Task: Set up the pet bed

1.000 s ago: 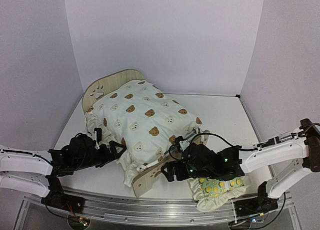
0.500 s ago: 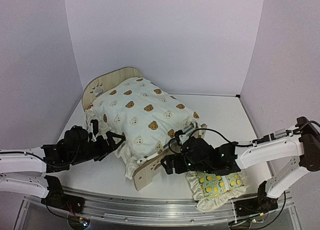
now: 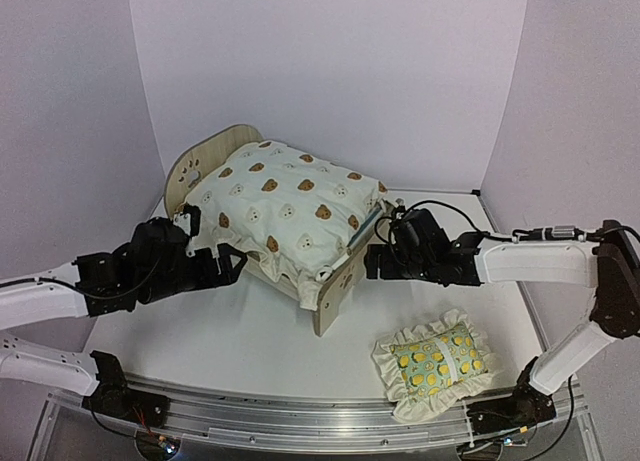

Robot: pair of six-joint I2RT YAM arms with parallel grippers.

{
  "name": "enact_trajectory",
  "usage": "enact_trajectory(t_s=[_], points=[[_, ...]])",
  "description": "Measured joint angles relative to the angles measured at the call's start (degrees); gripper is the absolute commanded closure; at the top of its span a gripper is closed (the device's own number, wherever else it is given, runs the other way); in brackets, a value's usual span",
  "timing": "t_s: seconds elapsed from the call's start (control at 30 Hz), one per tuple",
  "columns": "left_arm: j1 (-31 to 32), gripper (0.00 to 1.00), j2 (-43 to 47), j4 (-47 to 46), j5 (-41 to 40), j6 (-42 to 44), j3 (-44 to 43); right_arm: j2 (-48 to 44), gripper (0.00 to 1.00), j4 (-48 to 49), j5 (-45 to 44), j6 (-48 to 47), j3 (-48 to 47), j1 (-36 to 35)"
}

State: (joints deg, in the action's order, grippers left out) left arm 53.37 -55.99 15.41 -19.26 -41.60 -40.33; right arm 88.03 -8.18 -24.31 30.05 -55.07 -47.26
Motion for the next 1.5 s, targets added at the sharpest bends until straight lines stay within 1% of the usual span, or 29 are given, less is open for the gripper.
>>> enact_trajectory(t_s=[0.07, 0.13, 0.2, 0.3, 0.43, 0.53, 0.6, 0.67, 0.73, 0.8, 0.87, 0.93, 1.0, 1.03, 1.1, 1.2, 1.37, 1.5], points=[[-0.8, 0.00, -3.7, 1.0, -3.5, 4.4, -4.4, -2.1, 0.02, -2.1, 1.1, -0.1, 0.1, -0.6], [-3.3, 0.00, -6.3, 0.5, -4.4, 9.0, -7.2, -4.9, 0.02, -3.5, 1.1, 0.0, 0.5, -3.4], [-9.2, 0.00, -8.4, -1.1, -3.8, 13.7, -8.7, -7.4, 0.02, -4.2, 0.4, 0.0, 0.6, -8.4], [-16.2, 0.00, -10.9, -1.6, -3.4, 17.8, -10.6, -8.7, 0.02, -4.3, 0.0, 0.5, 0.5, -15.4], [-23.7, 0.00, -14.0, -2.5, -3.0, 23.7, -14.7, -5.6, 0.02, -4.9, -1.3, 1.8, -1.0, -20.9], [-29.9, 0.00, -14.9, -3.1, -0.5, 26.8, -17.5, -0.1, 0.02, -5.2, -2.6, 2.9, -3.9, -23.0], [-35.0, 0.00, -15.6, -4.1, 2.4, 28.5, -19.0, 3.2, 0.02, -5.2, -3.7, 3.4, -5.5, -24.1], [-40.7, 0.00, -17.7, -4.9, 5.6, 30.3, -21.3, 6.4, 0.02, -5.2, -5.0, 4.1, -6.9, -24.9], [-44.8, 0.00, -20.6, -6.0, 8.6, 31.4, -23.0, 8.9, 0.02, -5.3, -6.8, 5.0, -7.8, -25.3], [-48.8, 0.01, -24.4, -7.7, 13.4, 32.4, -24.3, 10.8, 0.04, -5.4, -9.3, 5.9, -8.3, -25.5], [-51.6, 0.01, -28.0, -9.0, 17.2, 32.8, -24.9, 12.2, 0.11, -5.6, -12.3, 6.5, -8.4, -25.4], [-53.8, 0.02, -32.0, -10.0, 21.2, 32.9, -25.9, 13.1, 0.19, -5.7, -15.4, 6.4, -8.4, -25.4], [-54.8, 0.04, -35.7, -11.0, 23.5, 33.2, -27.0, 13.7, 0.30, -5.5, -17.6, 6.0, -8.4, -25.4], [-55.0, 0.05, -37.4, -11.3, 24.5, 33.3, -27.5, 13.8, 0.34, -5.3, -18.7, 5.4, -8.4, -25.4], [-55.0, 0.06, -39.6, -11.7, 26.3, 33.7, -28.2, 13.9, 0.38, -5.2, -20.1, 4.8, -8.2, -25.8], [-54.9, 0.08, -40.6, -13.3, 29.1, 34.1, -28.3, 13.2, 0.40, -4.2, -21.8, 4.2, -6.5, -25.5], [-54.5, 0.12, -40.0, -15.8, 34.4, 34.3, -27.9, 7.7, 0.40, -2.9, -22.9, 4.0, 0.2, -22.2], [-53.6, 0.21, -39.5, -15.9, 38.5, 34.4, -27.4, 1.6, 0.41, -3.4, -23.6, 4.0, 6.3, -16.7]])
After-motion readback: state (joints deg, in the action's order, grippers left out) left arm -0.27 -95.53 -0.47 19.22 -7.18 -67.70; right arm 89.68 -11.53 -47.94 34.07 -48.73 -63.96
